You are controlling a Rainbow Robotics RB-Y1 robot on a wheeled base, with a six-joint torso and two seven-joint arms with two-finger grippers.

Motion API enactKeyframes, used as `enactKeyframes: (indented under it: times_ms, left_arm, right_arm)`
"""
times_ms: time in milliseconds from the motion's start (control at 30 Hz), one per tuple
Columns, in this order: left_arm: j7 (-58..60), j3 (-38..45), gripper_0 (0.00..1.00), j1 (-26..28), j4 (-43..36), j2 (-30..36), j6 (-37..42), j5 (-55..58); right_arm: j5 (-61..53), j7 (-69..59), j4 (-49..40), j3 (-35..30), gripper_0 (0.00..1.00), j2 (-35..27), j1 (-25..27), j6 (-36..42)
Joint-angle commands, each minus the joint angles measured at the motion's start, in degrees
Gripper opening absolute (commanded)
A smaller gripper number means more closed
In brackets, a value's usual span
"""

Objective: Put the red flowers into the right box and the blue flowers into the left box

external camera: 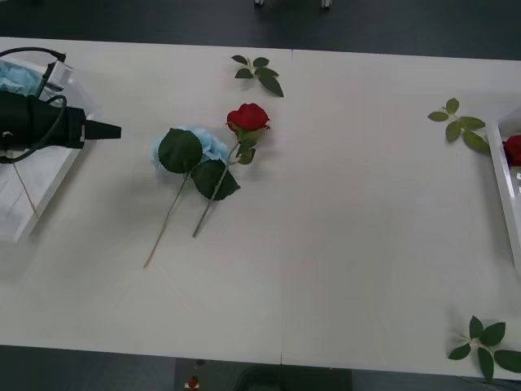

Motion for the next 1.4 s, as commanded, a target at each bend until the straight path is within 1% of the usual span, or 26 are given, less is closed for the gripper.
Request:
enactKeyframes:
  times_ms: [33,67,133,200,333,433,700,833,1067,1400]
  left_arm:
    - [-1.08,-5.11,0.87,0.3,-2.98,0.02,-3.67,1.7]
    - [-1.17,-5.64,0.87,0.22,-3.25,-0.16,-4.2,1.7]
    - [-1.17,-6.95,0.87,0.13,-3.51,-0.6,-4.99,1.7]
    - [-1.17,-7.92,0.87,-0.05,-3.51,-1.04,-4.99,1.61]
    - [-1.17,-10.47,0.87,-0.57,-3.51,-1.39,-5.26,1.61]
    - [-1.34,-11.88,0.87,-0.93,-3.42,-1.56,-5.43,1.61]
    - [-1.26,-16.53,0.87,-1.54,-3.51,-1.65,-6.93,1.61]
    - [-1.26,-18.56,0.86,-1.54,-3.68,-1.65,-9.04,1.61]
    - [-0.73,-22.6,0.87,-1.63,-4.65,-2.62,-15.1,1.61]
    - [-0.47,-25.76,0.86,-2.24,-4.65,-4.82,-19.14,1.61]
  right_arm:
    - [-8.42,9.47,-0.24,6.68,0.88,-1.23,0.32,-2.52]
    - [-10.53,11.89,-0.24,8.18,0.88,-0.87,0.5,-3.22]
    - [-14.57,11.89,-0.24,11.96,0.88,0.62,0.76,-5.33]
    - [-15.19,11.89,-0.15,14.24,0.89,2.03,1.11,-7.7]
    - [-15.19,11.89,-0.24,16.44,0.89,4.31,2.08,-10.08]
    - [-15.36,11.89,-0.24,16.53,0.89,5.37,2.34,-10.25]
    - [-20.37,11.89,-0.24,16.53,0.88,7.47,2.43,-12.71]
    - [-22.04,11.89,-0.24,16.53,0.89,8.27,2.52,-13.59]
    - [-22.31,11.89,-0.24,16.53,0.89,8.53,2.61,-13.5]
    - [-22.66,11.89,-0.07,16.7,0.89,8.62,3.05,-12.54]
